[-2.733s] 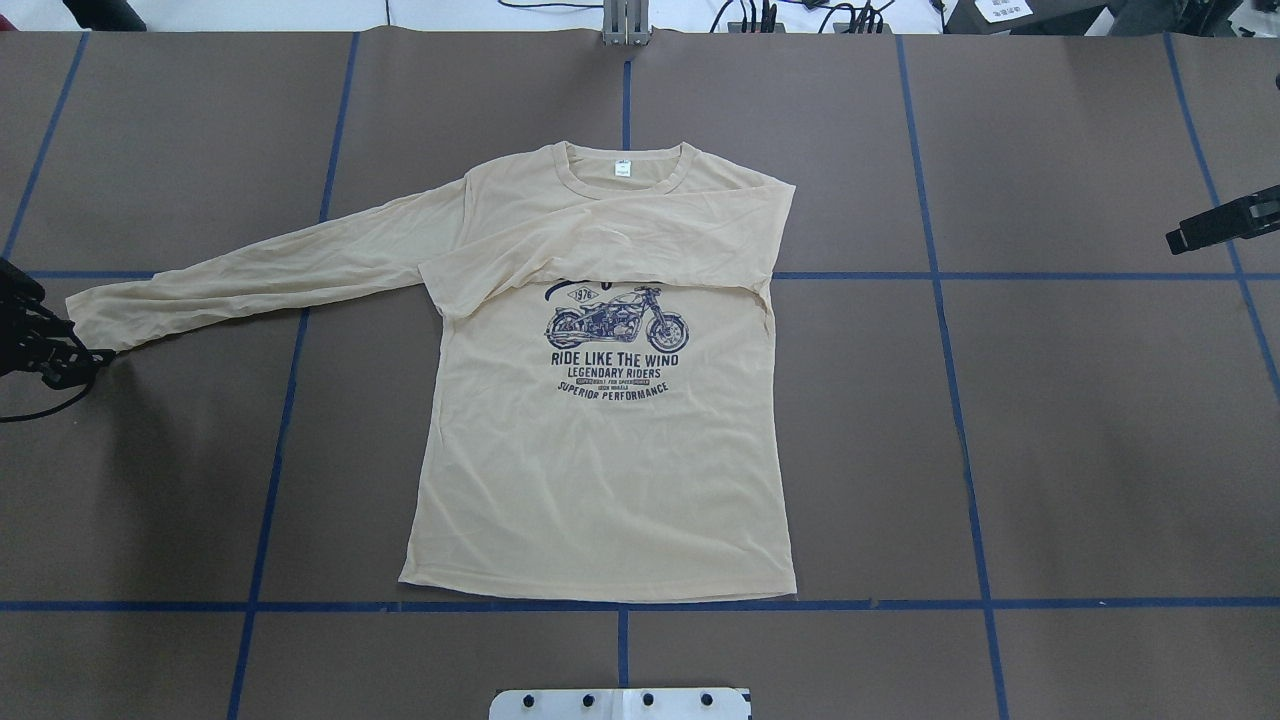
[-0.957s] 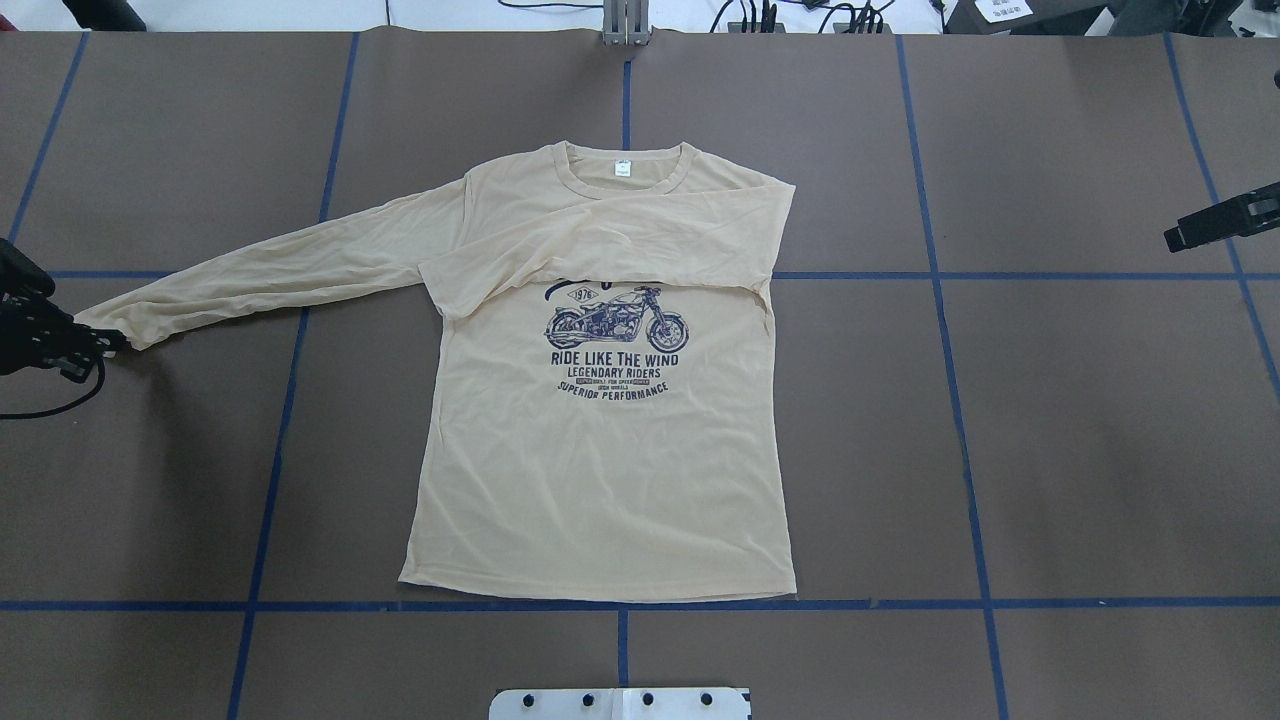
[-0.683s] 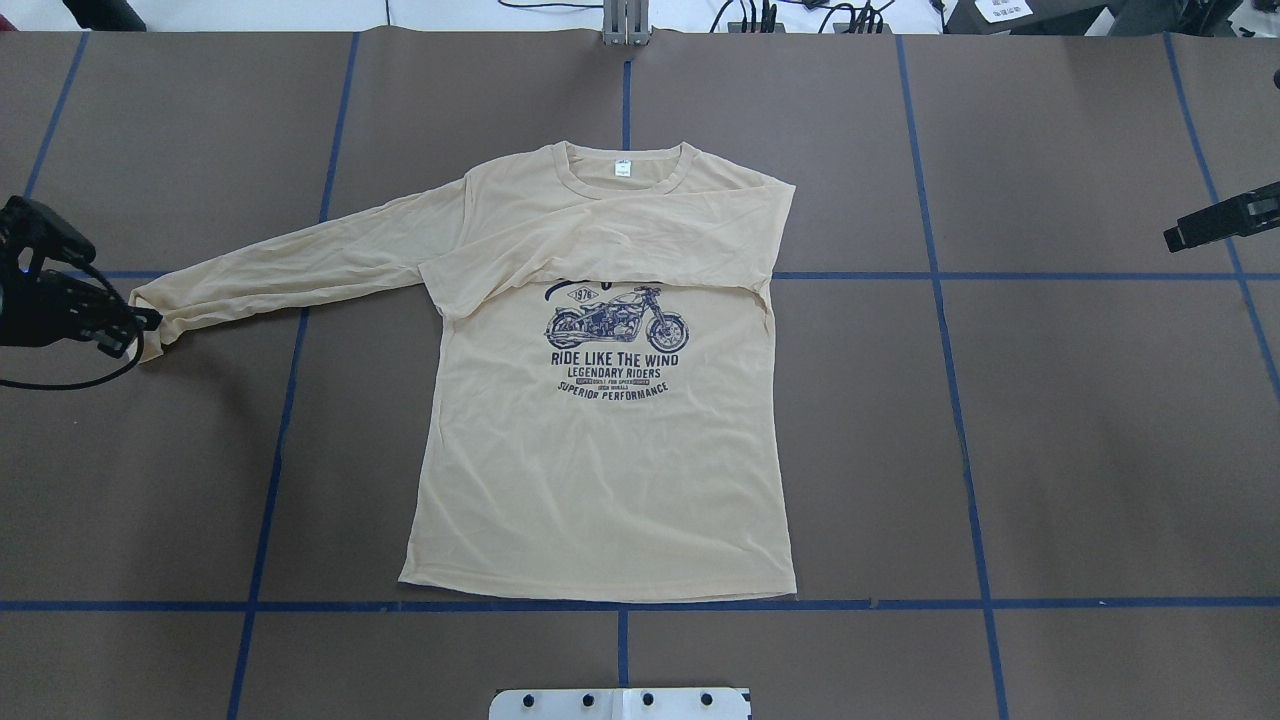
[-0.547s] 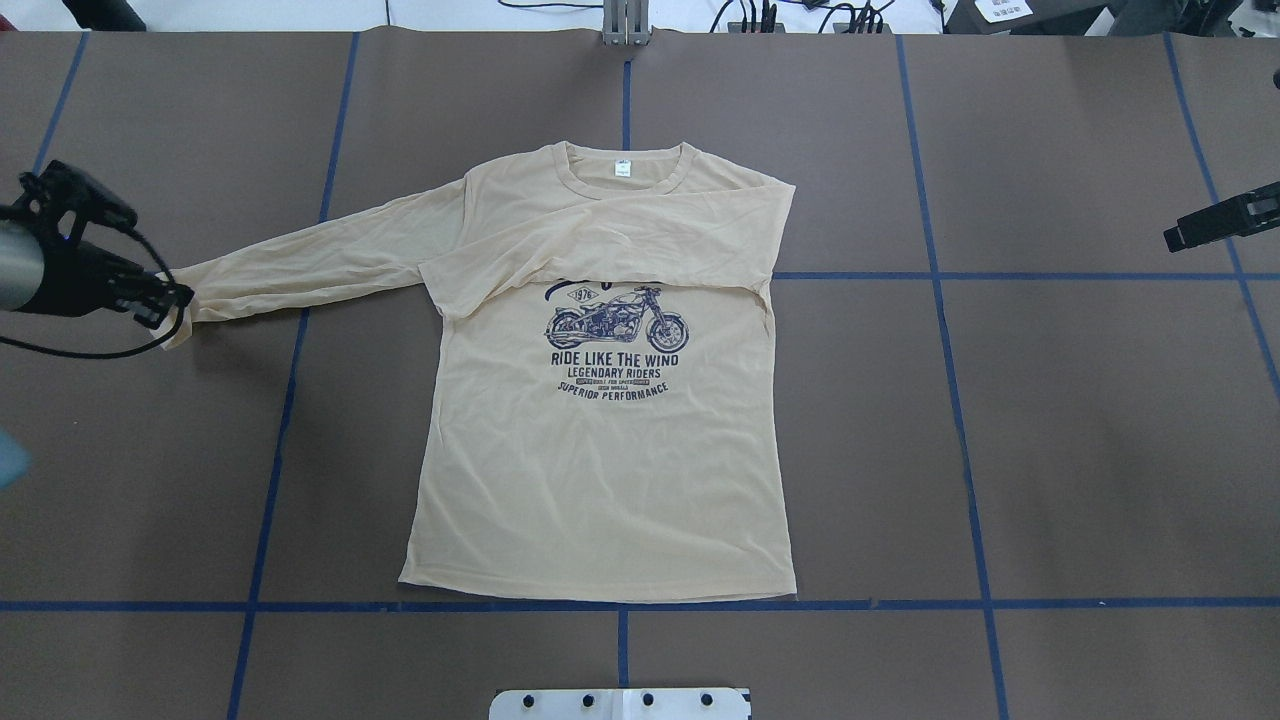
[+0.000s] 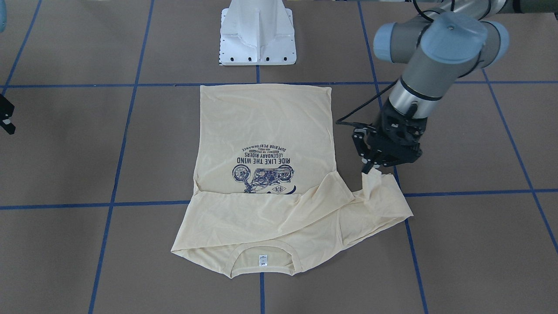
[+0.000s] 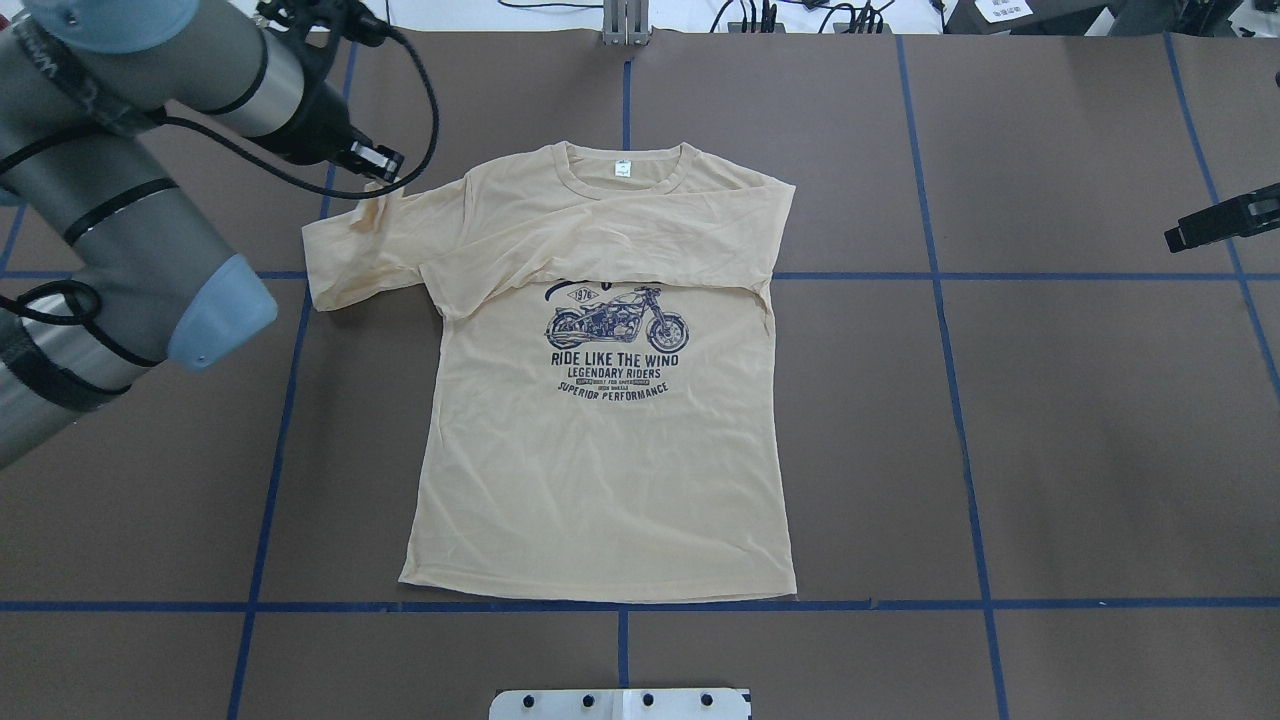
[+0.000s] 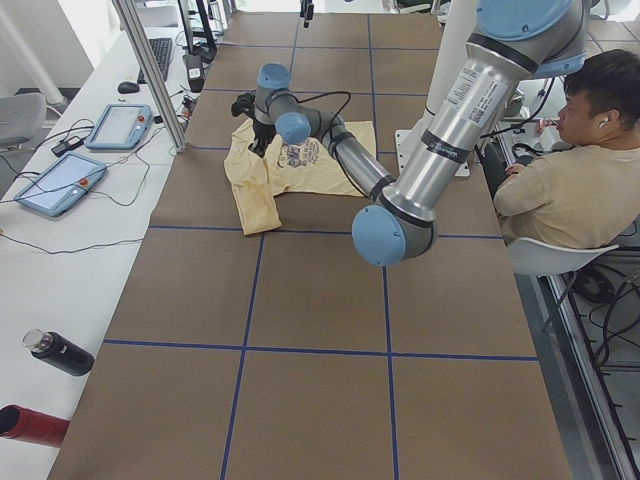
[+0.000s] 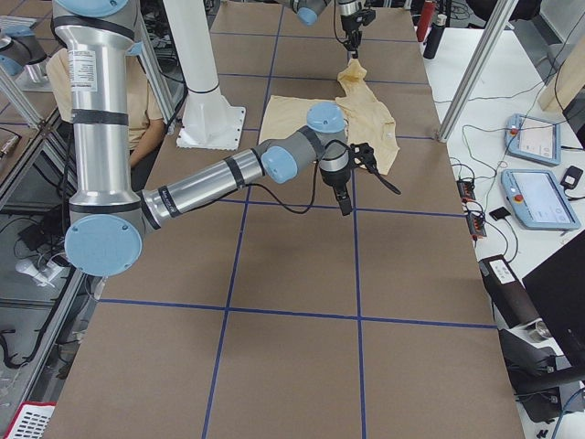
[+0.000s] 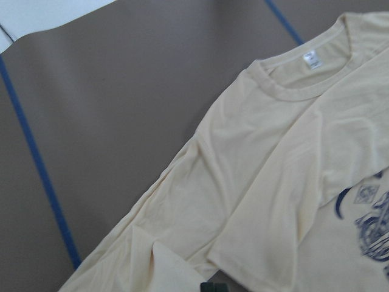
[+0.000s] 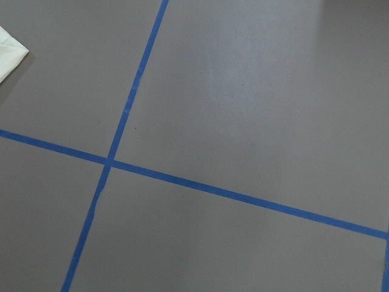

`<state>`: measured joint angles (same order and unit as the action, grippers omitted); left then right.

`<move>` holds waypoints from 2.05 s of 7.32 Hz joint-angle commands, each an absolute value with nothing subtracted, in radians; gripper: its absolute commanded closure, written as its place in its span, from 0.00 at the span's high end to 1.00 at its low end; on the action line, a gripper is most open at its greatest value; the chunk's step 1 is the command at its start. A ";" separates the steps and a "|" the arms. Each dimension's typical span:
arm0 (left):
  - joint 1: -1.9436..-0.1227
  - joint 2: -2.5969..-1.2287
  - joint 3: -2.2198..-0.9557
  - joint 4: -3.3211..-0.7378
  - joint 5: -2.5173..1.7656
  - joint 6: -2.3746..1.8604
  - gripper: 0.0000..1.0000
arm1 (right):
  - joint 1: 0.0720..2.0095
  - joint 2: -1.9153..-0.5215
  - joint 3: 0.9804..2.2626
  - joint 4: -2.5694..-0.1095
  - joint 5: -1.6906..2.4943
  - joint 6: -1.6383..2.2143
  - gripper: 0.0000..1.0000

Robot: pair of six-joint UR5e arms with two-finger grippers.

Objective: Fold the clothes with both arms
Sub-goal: 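Fold the held sleeve across the shirt front with the left gripper, then release the sleeve and move both grippers to the hem nearest the robot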

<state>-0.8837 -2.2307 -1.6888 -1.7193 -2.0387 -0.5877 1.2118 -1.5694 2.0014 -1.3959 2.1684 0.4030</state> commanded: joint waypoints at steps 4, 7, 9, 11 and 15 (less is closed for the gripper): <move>-0.646 -2.845 -1.042 -1.727 -1.942 -1.039 0.00 | 1.210 -1.563 1.994 -1.397 2.164 0.407 1.00; -0.575 -2.884 -0.940 -1.880 -1.859 -1.219 1.00 | 1.210 -1.559 1.994 -1.397 2.166 0.408 1.00; -0.581 -2.873 -0.971 -1.864 -1.859 -1.130 1.00 | 1.207 -1.536 1.997 -1.396 2.169 0.476 1.00; -0.597 -2.675 -1.187 -1.858 -1.861 -1.019 1.00 | 1.126 -1.462 2.011 -1.396 2.151 0.677 1.00; -0.629 -2.086 -1.884 -1.732 -1.852 -0.842 1.00 | 0.694 -1.431 2.158 -1.397 1.799 1.157 1.00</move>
